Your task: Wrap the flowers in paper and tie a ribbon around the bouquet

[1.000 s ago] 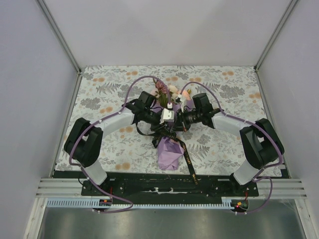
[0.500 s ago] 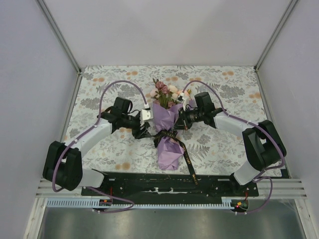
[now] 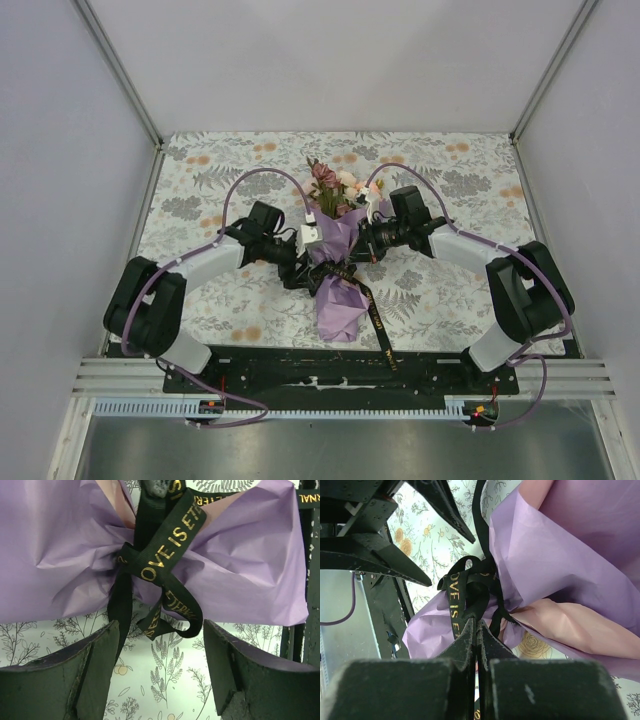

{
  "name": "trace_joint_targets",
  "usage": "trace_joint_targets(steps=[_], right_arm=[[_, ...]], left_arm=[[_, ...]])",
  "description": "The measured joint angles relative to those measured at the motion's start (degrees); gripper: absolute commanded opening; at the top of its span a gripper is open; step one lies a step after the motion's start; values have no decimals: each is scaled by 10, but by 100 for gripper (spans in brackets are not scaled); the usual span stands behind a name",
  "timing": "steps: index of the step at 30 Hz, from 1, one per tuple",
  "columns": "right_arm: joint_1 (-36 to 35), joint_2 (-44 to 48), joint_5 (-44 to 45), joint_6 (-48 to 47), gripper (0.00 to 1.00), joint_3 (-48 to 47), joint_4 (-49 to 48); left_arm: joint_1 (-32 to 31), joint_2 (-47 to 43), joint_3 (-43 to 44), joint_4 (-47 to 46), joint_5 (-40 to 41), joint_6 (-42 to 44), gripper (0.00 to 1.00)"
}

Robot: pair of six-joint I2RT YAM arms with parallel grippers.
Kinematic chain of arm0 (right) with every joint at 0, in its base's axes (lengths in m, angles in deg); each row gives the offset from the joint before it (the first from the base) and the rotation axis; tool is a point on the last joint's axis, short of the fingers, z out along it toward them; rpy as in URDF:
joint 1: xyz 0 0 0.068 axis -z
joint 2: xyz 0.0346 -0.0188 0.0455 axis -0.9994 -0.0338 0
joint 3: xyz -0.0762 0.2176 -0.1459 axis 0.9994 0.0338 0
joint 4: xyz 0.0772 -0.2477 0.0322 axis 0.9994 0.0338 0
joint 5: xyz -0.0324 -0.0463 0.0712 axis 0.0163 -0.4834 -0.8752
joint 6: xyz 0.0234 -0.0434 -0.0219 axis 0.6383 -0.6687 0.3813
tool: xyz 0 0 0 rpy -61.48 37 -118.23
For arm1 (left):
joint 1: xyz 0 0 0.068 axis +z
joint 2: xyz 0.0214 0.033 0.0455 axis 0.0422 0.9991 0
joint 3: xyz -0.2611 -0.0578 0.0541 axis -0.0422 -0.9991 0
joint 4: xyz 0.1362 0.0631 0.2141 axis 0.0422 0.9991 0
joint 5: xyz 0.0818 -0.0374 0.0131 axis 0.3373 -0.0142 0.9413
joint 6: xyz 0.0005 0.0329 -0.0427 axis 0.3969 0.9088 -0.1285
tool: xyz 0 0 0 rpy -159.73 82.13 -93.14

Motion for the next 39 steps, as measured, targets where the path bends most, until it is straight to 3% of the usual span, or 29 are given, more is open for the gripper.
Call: trace_joint_targets(steps=[10,13,20,22,25,39], right_arm=[[0,1,4,-6,0,0,6],[0,1,5,-8,0,0,9],[0,5,9,-13,0,0,15],[0,9,16,-16,0,0,19],[3,19,23,-20,0,0,24],[42,52,82,-74,0,28,72]], left_arm=[[-12,42,13,-46,-2,-76,68],[-18,43,14,-58,-5,-93,62],[-24,58,18,-69,-8,-116,13],[-24,58,18,-66,-5,-118,6],[-22,57,18,-58,-2,-113,2],[-4,46,19,29,37,-44,2]])
